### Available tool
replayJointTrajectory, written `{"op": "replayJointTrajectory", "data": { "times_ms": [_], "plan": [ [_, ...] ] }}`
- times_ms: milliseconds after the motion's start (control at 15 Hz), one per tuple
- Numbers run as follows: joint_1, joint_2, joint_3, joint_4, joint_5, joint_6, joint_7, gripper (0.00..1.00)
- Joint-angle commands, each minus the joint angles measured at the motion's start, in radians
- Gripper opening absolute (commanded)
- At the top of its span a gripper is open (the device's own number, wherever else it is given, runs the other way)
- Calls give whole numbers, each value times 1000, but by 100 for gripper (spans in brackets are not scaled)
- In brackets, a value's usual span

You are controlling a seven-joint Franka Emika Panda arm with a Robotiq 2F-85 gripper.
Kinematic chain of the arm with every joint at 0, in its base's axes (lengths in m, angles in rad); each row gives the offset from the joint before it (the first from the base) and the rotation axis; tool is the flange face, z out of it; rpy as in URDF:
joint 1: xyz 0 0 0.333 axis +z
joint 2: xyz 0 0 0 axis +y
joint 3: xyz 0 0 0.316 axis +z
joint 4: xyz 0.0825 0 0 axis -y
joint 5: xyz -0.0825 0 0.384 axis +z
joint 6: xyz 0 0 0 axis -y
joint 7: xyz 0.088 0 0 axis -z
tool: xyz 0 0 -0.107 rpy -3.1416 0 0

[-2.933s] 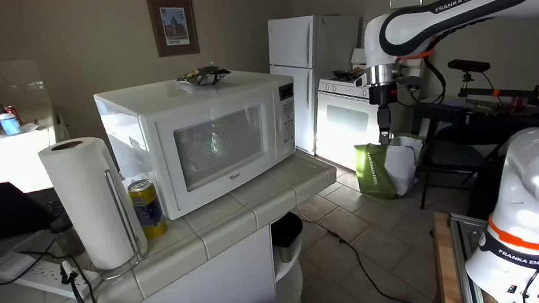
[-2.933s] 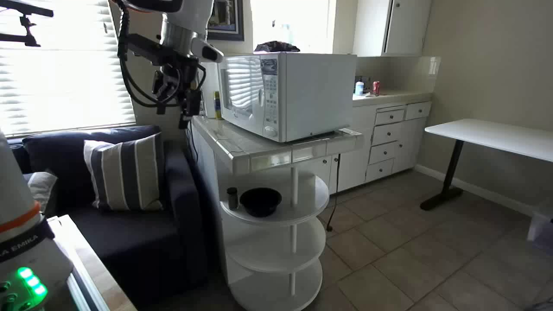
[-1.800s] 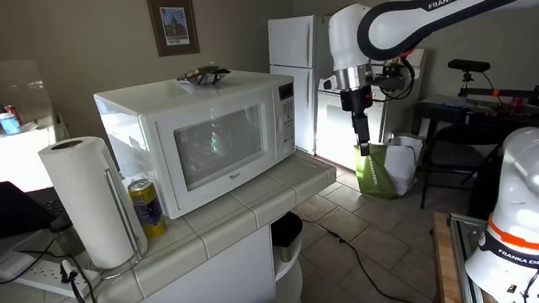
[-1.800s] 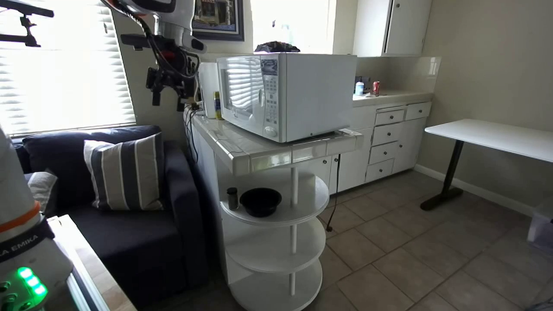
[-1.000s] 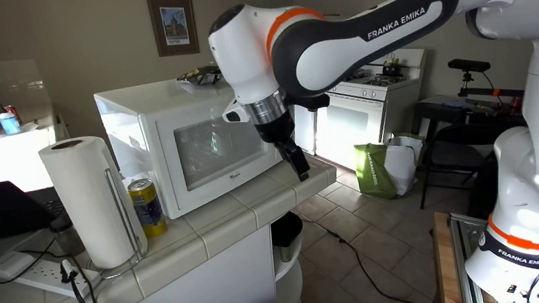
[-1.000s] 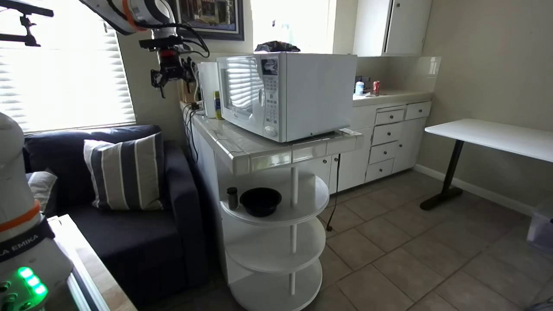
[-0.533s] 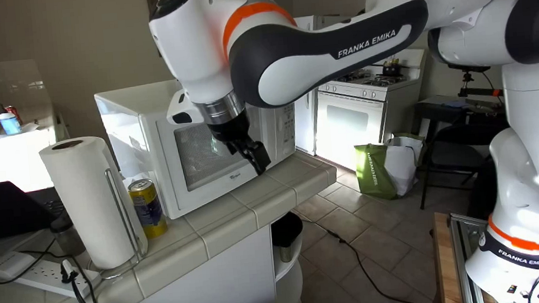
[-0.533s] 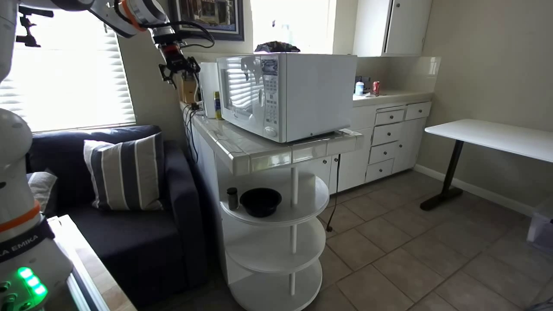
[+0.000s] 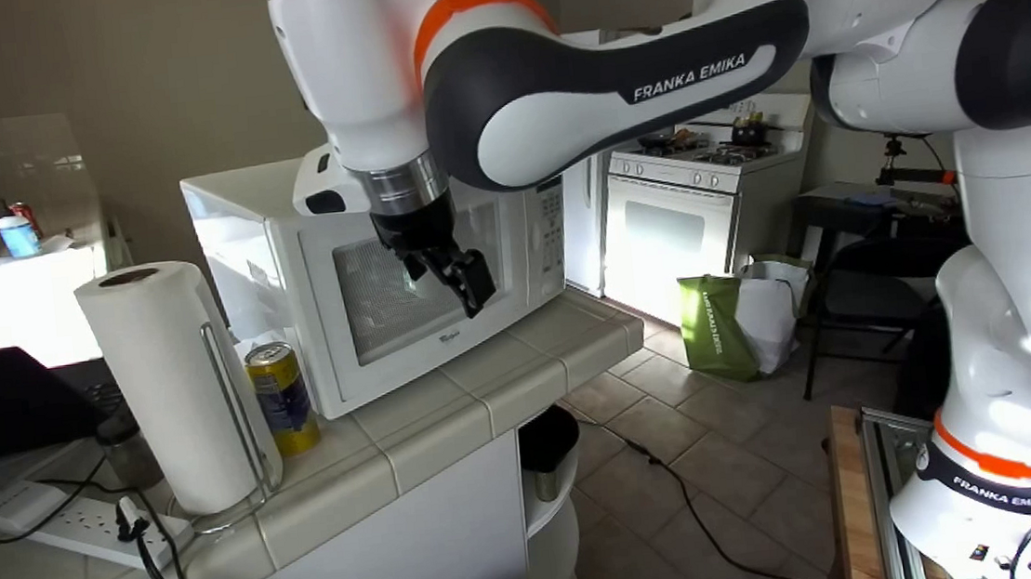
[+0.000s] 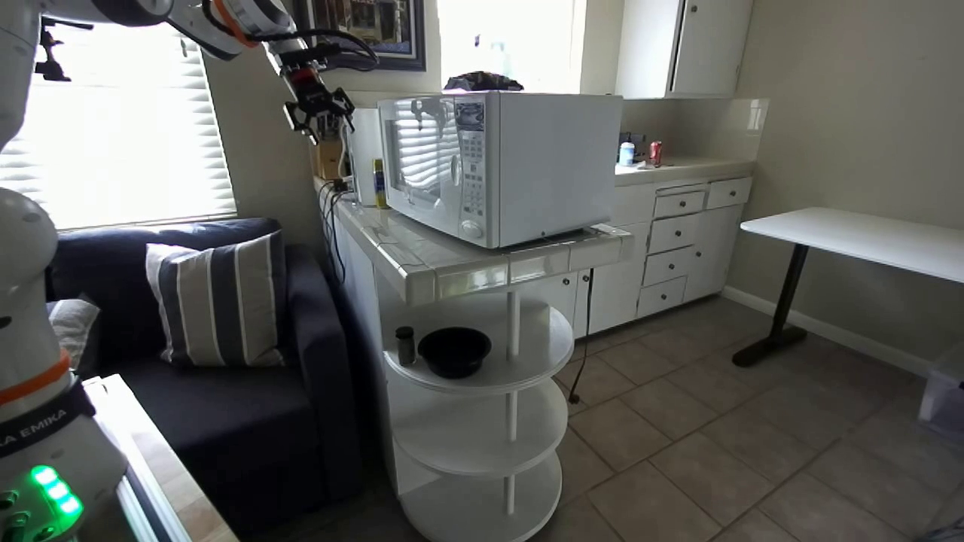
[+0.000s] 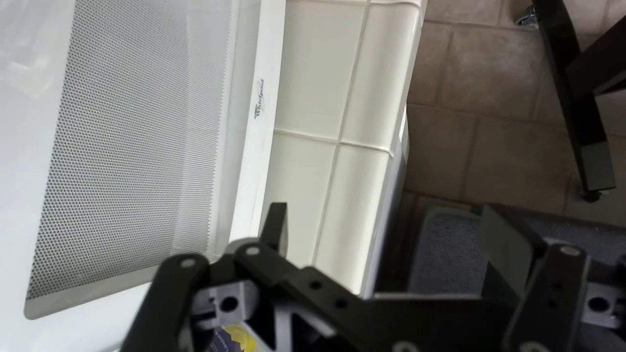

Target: Put the can on the microwave

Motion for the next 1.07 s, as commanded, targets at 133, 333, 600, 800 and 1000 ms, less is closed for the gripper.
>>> {"op": "replayJointTrajectory", "data": {
  "times_ms": [133,333,600,800,1000],
  "plan": [
    [21,35,-14,35,-44,97,-42,100],
    [-17,44,5,0,-39,338,-16,100],
    [-49,64,-5,-42,-51,617,-27,100],
    [-75,106,1,-30,-22,728,-61,100],
    [-71,151,-23,-11,31,784,-114,100]
  ]
}}
